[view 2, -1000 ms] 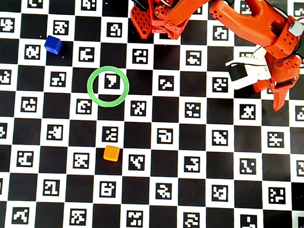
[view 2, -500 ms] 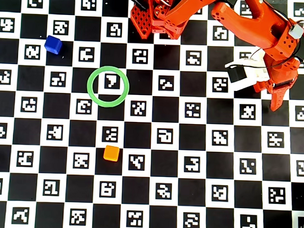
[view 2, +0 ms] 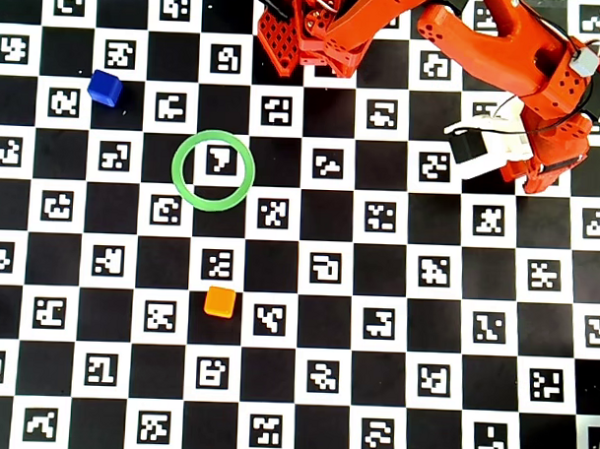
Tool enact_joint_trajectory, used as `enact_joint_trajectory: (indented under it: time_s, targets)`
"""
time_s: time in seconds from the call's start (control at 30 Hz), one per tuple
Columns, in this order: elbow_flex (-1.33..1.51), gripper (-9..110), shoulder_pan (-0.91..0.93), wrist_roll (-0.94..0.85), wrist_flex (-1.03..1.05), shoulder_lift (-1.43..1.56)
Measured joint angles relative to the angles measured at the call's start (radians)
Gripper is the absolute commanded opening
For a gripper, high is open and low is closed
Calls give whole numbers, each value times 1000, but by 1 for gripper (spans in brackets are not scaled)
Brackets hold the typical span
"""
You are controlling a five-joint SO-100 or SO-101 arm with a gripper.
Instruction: Grab the red cube then put it in the green circle then put the blue cube on top and finally the orange cube on top
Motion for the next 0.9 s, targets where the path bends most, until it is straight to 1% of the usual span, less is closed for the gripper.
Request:
enact_joint_trajectory:
  time_s: [0.03, 0.13, 0.43, 0.57, 0.73, 0.9]
  targets:
    - [0, 9, 0, -5, 0, 0]
    - [0, 6, 0, -23, 0, 0]
    - [0, 5, 2, -40, 0, 0]
    - [0, 5, 29, -54, 6, 0]
    - [0, 5, 78, -83, 84, 15]
    - [0, 5, 155, -107, 150, 133]
